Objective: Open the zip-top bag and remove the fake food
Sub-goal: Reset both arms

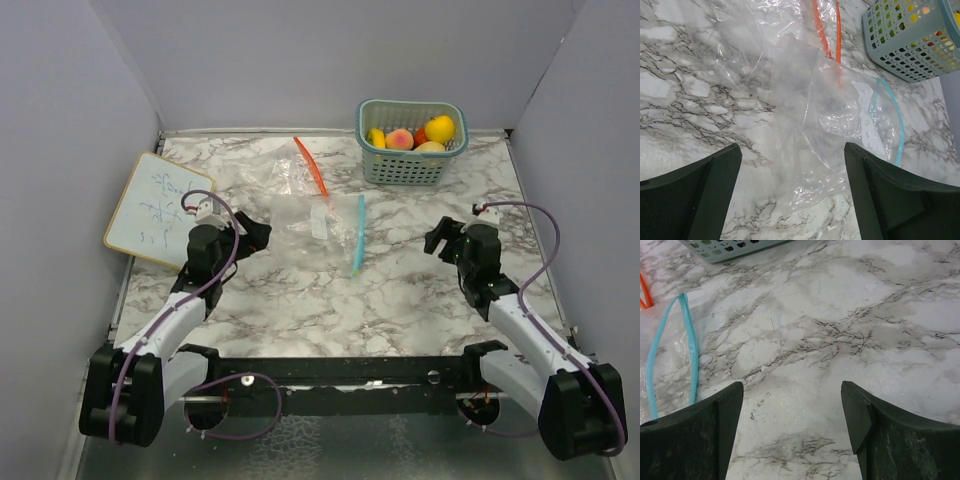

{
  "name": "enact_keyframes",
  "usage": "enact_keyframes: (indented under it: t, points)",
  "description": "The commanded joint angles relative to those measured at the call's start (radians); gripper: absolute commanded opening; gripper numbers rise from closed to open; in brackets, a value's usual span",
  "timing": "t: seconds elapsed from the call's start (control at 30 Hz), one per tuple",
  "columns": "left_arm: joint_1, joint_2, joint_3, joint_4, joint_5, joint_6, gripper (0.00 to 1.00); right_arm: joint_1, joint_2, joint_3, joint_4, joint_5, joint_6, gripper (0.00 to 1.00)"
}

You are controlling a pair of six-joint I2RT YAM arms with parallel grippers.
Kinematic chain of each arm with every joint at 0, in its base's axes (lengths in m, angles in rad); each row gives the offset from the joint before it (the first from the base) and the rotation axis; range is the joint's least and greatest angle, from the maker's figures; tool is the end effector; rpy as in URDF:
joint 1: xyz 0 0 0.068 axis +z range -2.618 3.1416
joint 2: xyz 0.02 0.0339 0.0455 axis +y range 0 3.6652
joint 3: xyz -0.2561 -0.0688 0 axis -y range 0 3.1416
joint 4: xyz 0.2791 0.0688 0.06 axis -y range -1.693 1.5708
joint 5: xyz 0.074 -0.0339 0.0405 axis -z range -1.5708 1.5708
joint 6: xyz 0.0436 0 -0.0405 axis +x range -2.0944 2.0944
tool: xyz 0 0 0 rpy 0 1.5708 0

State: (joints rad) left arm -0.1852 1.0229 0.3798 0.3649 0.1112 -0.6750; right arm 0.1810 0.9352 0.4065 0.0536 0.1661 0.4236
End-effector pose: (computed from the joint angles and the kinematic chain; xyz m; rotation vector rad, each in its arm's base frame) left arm 0.2534 -0.0524 0.1805 -0.3842 1.8670 -0.6954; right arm 0.2406 0.0367 0.1771 0.3501 2.0150 0.2087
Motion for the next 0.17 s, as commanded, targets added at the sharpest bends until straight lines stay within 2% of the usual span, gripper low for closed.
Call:
enact_keyframes:
  t: [0.0, 0.13]
  points:
    - [-0.004, 0.017, 0.01, 0.001, -0.005, 0.001, 0.85, -0.007, 0.007, 0.004, 0.009, 0.02, -0.017, 0.79]
    - [-0.006, 0.016, -0.004, 0.022, 0.004, -0.004, 0.84, -0.007, 0.008, -0.004, 0.023, 0.008, -0.015, 0.79]
